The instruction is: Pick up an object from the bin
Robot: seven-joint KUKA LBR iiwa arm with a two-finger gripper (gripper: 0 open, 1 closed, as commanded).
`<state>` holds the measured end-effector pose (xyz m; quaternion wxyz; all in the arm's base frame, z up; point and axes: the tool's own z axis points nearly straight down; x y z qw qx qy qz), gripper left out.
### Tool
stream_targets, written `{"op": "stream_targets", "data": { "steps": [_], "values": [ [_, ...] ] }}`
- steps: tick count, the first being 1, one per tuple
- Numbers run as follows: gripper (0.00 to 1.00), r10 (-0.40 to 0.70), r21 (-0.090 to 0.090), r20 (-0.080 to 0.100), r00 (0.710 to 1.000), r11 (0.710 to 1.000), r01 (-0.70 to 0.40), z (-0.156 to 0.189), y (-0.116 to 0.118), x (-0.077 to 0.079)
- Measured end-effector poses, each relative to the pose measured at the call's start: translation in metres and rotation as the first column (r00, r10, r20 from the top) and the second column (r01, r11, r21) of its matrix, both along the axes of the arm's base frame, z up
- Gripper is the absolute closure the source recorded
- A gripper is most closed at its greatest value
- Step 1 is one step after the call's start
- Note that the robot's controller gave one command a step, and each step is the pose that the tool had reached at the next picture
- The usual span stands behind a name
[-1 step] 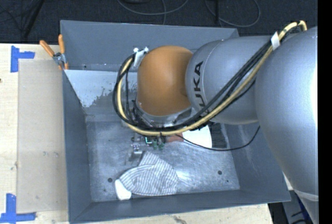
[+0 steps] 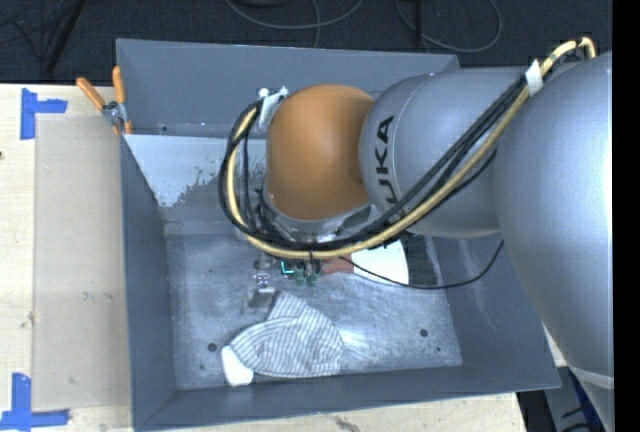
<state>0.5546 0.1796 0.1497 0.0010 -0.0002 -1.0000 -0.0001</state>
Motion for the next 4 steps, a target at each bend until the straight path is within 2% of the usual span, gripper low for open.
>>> {"op": "stream_targets", "data": {
  "steps": [1, 2, 3, 4],
  "values": [
    [0.0, 0.0, 0.0, 0.0, 1.0, 1.0, 0.0, 0.0, 0.0, 0.0],
    [0.0, 0.176, -0.001, 0.0, 0.984, 0.984, -0.176, 0.002, 0.002, -0.003],
    [1.0, 0.506, 0.0, -0.011, 0.863, 0.863, -0.506, -0.075, -0.022, -0.072],
    [1.0, 0.505, 0.0, -0.011, 0.863, 0.863, -0.505, -0.075, -0.022, -0.072]
  ]
}}
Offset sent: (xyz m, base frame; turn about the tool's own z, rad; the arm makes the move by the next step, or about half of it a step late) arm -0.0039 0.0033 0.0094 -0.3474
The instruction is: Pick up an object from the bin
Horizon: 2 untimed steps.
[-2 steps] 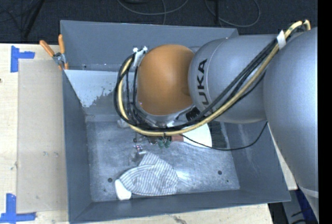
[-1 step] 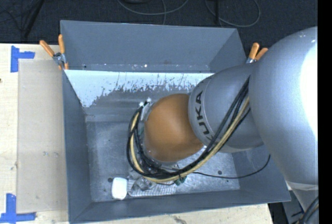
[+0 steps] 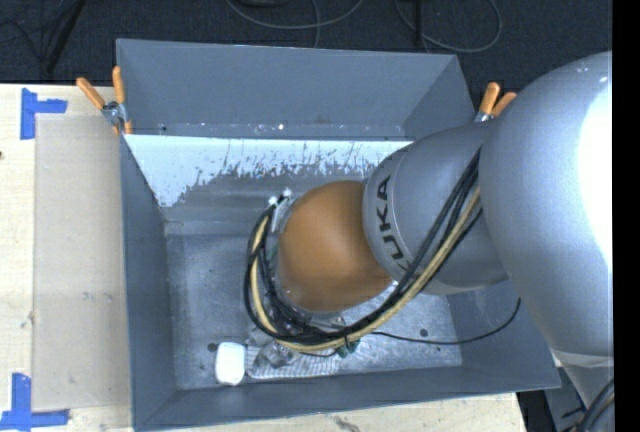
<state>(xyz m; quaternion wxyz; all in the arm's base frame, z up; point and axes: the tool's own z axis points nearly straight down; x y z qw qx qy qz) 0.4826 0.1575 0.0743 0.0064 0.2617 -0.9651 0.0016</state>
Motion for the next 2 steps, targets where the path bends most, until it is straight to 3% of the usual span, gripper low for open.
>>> {"op": "stream_targets", "data": {
  "steps": [1, 2],
  "values": [
    [1.0, -0.033, 0.007, 0.011, 0.999, 0.999, 0.033, 0.0716, 0.0038, -0.0018],
    [1.0, -0.034, 0.007, 0.01, 0.999, 0.999, 0.034, 0.0715, 0.0036, -0.0017]
  ]
}}
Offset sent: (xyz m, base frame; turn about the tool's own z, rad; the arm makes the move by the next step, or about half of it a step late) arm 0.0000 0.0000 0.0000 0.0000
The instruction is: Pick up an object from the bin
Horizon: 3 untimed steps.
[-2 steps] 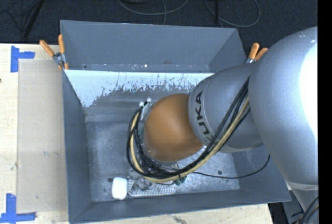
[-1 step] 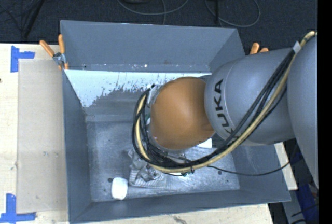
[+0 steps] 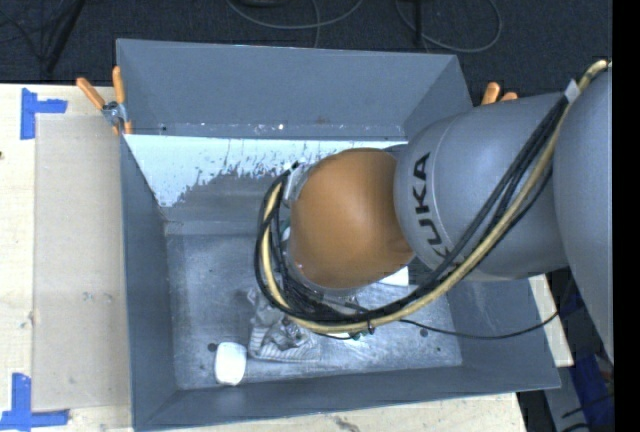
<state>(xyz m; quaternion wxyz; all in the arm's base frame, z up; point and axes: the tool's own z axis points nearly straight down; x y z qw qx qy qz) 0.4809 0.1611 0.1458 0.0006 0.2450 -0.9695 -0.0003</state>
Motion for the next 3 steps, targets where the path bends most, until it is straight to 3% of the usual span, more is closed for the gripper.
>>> {"op": "stream_targets", "data": {
  "steps": [1, 2, 3],
  "values": [
    [1.0, 0.0, -0.002, -0.008, 1.0, 1.0, 0.0, 0.0414, 0.0001, -0.0038],
    [1.0, 0.01, 0.004, 0.016, 1.0, 1.0, -0.01, 0.0339, 0.0004, 0.0046],
    [1.0, 0.015, -0.004, -0.016, 1.0, 1.0, -0.015, 0.0368, -0.002, -0.0024]
  ]
}}
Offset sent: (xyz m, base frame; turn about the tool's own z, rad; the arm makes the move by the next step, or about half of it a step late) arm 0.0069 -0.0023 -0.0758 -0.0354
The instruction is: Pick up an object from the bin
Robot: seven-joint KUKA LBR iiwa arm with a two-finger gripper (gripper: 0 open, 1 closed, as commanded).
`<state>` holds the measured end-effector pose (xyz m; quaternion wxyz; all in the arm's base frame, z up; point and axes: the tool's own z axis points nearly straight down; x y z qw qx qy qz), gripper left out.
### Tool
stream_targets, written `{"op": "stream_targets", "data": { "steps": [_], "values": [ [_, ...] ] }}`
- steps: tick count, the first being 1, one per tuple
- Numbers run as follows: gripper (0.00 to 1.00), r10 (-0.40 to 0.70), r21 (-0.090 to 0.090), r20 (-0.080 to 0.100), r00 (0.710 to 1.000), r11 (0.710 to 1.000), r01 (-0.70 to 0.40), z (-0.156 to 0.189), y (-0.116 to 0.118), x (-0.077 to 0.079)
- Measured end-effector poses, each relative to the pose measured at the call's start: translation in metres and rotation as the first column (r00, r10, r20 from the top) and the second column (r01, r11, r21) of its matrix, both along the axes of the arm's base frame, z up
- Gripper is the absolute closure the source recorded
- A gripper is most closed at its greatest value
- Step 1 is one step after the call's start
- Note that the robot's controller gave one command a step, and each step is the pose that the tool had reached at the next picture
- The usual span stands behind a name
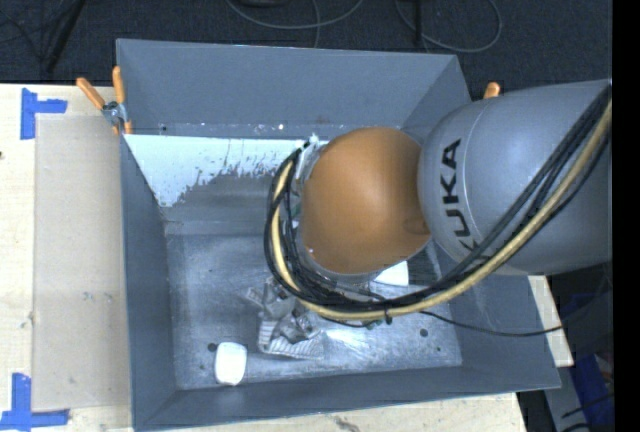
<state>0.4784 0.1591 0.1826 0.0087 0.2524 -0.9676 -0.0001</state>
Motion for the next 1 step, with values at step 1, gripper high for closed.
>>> {"op": "stream_targets", "data": {
  "steps": [1],
  "values": [
    [1.0, -0.015, 0.004, 0.013, 1.0, 1.0, 0.015, 0.0655, 0.0004, 0.0105]
  ]
}}
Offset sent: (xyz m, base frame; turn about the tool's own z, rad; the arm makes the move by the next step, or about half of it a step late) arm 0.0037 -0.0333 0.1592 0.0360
